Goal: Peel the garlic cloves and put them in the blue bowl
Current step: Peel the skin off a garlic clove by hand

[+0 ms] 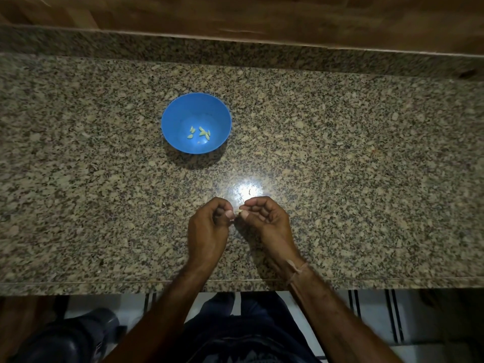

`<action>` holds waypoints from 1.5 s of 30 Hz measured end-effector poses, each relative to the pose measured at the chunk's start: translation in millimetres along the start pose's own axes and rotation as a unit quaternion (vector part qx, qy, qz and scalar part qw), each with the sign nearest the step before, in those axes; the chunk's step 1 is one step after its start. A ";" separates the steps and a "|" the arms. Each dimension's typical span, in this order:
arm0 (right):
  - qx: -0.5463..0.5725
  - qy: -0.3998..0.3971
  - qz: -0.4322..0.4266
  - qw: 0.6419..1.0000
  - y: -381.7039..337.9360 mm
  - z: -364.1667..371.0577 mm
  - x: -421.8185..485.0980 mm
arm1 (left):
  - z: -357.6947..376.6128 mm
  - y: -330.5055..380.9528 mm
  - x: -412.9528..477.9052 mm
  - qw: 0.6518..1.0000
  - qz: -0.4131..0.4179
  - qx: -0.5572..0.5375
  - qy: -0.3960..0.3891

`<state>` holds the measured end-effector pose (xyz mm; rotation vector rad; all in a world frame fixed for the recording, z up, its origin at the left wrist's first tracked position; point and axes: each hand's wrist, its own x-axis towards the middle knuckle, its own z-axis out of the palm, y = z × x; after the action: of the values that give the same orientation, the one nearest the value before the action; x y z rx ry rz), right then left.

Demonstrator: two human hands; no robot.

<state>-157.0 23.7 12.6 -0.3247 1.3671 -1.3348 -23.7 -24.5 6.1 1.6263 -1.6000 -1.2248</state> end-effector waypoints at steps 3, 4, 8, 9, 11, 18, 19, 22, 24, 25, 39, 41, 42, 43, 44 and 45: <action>-0.011 0.002 -0.015 1.000 -0.3 -2.6 0.9 | 0.7 -6.7 -0.6 0.999 -0.031 0.030 0.009; -0.022 0.003 -0.019 1.000 -0.8 -3.8 1.3 | 1.1 -7.8 -0.9 0.999 -0.028 0.034 0.008; 0.013 0.004 -0.004 1.000 2.0 -2.5 1.4 | -0.1 -4.0 -2.5 1.000 0.020 -0.006 -0.019; 0.025 0.002 0.004 1.000 2.4 -1.3 1.2 | 0.2 -3.1 -2.6 0.999 0.039 -0.006 -0.026; 0.037 0.000 0.015 0.999 2.6 -1.1 1.1 | 0.4 -2.4 -3.1 0.999 0.049 0.013 -0.019; -0.156 -0.014 -0.078 0.985 3.3 -9.8 5.5 | -2.8 -7.7 -4.9 1.000 -0.002 0.016 0.019; -0.174 -0.030 -0.085 0.981 4.1 -8.2 5.3 | -2.7 -9.4 -5.0 1.000 -0.003 0.028 0.014; -0.200 -0.038 -0.098 0.974 11.3 -5.8 8.6 | -2.7 -10.8 -7.1 0.998 0.000 0.061 0.007; -0.222 -0.029 -0.104 0.969 18.0 -7.0 11.5 | -5.4 -12.5 -7.5 0.997 -0.001 0.071 0.022; -0.232 -0.023 -0.104 0.967 20.1 -8.2 11.7 | -7.9 -14.3 -7.1 0.997 -0.003 0.073 0.036; -0.634 0.030 -0.220 0.741 11.5 -67.6 29.2 | -25.5 -57.7 -24.2 0.986 0.036 0.133 0.093; -0.705 -0.016 -0.202 0.680 19.5 -67.6 30.0 | -16.9 -62.8 -33.3 0.979 0.065 0.182 0.067; -0.726 -0.032 -0.201 0.657 24.1 -63.4 29.4 | -13.9 -64.1 -34.2 0.976 0.077 0.196 0.059; -0.736 -0.044 -0.201 0.645 28.1 -57.4 28.0 | -12.3 -64.5 -33.8 0.974 0.083 0.202 0.053; -0.740 -0.055 -0.201 0.640 32.1 -50.1 25.2 | -11.4 -65.0 -32.7 0.974 0.085 0.203 0.049; -0.740 -0.071 -0.206 0.636 36.4 -42.9 21.5 | -10.6 -65.2 -32.0 0.974 0.086 0.203 0.049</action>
<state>-181.3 39.6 -40.2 -1.8823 2.0354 -0.1047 20.1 13.7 -38.8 1.7104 -1.9733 -0.7491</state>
